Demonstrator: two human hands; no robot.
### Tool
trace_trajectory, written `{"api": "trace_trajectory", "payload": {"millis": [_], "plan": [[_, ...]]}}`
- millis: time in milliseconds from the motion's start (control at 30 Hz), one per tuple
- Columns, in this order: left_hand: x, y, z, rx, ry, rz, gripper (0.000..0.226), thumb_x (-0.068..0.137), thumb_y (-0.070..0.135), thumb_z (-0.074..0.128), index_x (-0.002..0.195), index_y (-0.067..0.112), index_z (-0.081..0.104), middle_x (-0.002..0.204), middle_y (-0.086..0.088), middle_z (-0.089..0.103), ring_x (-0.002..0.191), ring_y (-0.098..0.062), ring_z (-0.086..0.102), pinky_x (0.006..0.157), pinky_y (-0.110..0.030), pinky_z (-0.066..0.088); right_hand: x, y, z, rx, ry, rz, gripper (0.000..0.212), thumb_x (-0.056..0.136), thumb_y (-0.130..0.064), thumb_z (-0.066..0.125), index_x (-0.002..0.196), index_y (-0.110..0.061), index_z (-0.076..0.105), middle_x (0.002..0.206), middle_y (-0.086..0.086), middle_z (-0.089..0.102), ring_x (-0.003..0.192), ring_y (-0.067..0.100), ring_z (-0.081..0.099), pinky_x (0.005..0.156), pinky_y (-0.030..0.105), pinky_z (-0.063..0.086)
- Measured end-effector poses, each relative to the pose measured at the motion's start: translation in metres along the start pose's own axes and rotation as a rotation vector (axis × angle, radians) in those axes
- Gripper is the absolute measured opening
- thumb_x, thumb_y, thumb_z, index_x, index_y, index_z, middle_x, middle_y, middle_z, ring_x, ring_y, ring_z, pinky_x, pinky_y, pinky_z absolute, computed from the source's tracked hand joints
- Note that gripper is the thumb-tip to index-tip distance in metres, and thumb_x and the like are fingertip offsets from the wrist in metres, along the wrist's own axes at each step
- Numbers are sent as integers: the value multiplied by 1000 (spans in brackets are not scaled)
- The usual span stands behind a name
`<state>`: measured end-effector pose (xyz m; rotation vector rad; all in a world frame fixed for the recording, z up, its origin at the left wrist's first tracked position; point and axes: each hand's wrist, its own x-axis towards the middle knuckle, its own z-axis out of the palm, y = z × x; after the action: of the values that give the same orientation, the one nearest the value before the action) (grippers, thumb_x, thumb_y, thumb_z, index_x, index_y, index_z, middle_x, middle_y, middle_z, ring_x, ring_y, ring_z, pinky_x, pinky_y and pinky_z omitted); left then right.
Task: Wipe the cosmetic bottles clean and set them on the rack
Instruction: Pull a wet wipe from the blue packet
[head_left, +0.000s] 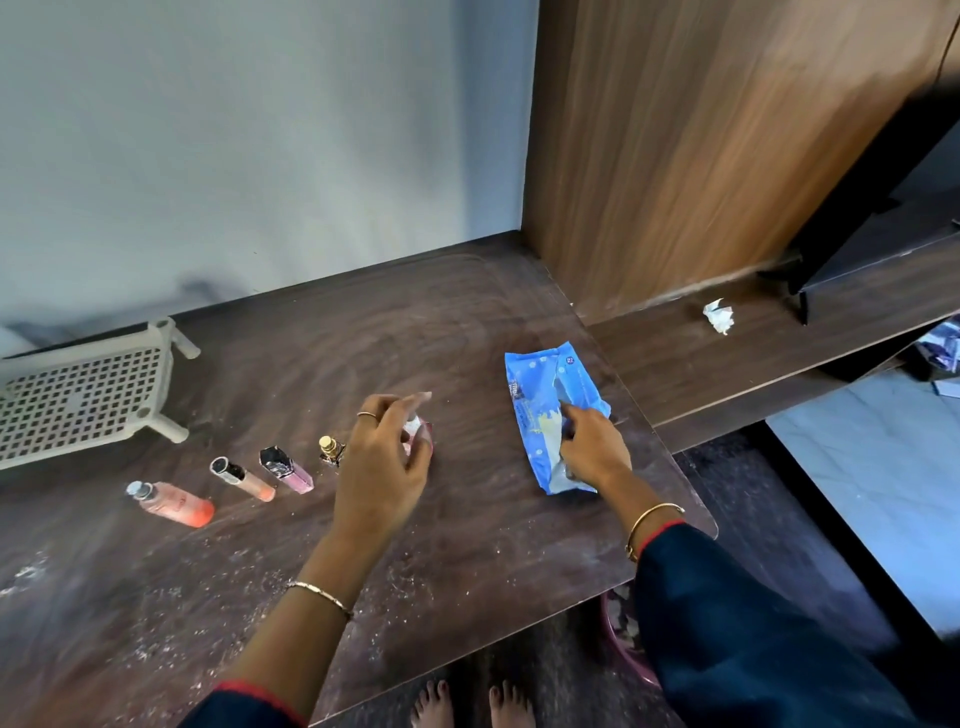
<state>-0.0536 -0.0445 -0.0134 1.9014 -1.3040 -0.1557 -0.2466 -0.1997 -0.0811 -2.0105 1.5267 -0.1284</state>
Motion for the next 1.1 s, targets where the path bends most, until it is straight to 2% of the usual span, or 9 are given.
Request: {"api": "trace_trajectory", "payload": {"millis": [133, 300, 400, 567, 667, 733, 833, 967, 1100], "plan": [[-8, 12, 19, 12, -91, 125, 33, 86, 18, 55, 119, 19, 62, 104, 5, 52, 82, -10, 56, 78, -25, 51, 6, -1, 1, -116, 0, -36, 45, 87, -10, 54, 130, -22, 49, 116, 9, 59, 102, 32, 60, 76, 38, 50], [-18, 13, 51, 15, -340, 170, 43, 84, 19, 54, 127, 19, 55, 122, 2, 52, 110, -11, 52, 99, -24, 40, 8, -4, 3, -144, 20, -93, 52, 86, -7, 57, 135, -16, 42, 122, 8, 47, 104, 32, 58, 75, 40, 50], [-20, 9, 71, 91, -608, 190, 58, 83, 26, 53, 140, 22, 42, 147, 0, 36, 134, -16, 36, 112, -29, 30, 9, -4, 6, -137, 43, -133, 44, 82, -2, 56, 124, -13, 50, 132, 6, 41, 97, 34, 59, 70, 41, 52], [-17, 5, 91, 292, -854, 202, 72, 87, 36, 51, 149, 33, 14, 160, 4, 3, 145, -16, 16, 113, -39, 29, 15, -7, 7, -67, 13, -163, 57, 79, 3, 57, 134, -11, 47, 156, -3, 20, 101, 33, 60, 76, 39, 50], [-12, 3, 94, 317, -884, 205, 76, 87, 37, 52, 149, 37, 8, 160, 7, -1, 147, -16, 9, 115, -41, 21, 18, -6, 7, 9, -47, -160, 68, 79, 2, 60, 142, -14, 37, 147, 4, 41, 105, 33, 59, 81, 37, 49], [-11, 2, 94, 318, -884, 205, 76, 87, 38, 52, 148, 38, 7, 160, 7, 0, 147, -17, 8, 116, -42, 19, 19, -4, 8, 47, -49, -142, 57, 79, 2, 59, 133, -13, 45, 127, 10, 58, 104, 33, 59, 83, 38, 50], [-11, 4, 95, 326, -891, 189, 76, 89, 39, 51, 149, 37, 4, 160, 7, 0, 147, -17, 7, 117, -42, 17, 17, -4, 9, 48, -19, -117, 36, 81, 2, 58, 114, -10, 55, 110, 12, 65, 101, 32, 61, 81, 39, 51], [-12, 10, 94, 347, -889, 177, 74, 91, 41, 48, 149, 36, 3, 160, 6, 2, 147, -18, 9, 118, -43, 15, 15, -2, 7, 23, 29, -117, 29, 82, -1, 60, 108, -11, 63, 111, 7, 67, 104, 29, 61, 79, 36, 51], [-16, 14, 98, 370, -836, 179, 69, 92, 40, 47, 150, 33, 9, 160, 4, 6, 146, -18, 11, 117, -42, 15, 18, -2, 3, -43, 125, -163, 46, 81, 1, 59, 124, -13, 57, 132, 1, 55, 115, 27, 56, 86, 39, 50]]}}
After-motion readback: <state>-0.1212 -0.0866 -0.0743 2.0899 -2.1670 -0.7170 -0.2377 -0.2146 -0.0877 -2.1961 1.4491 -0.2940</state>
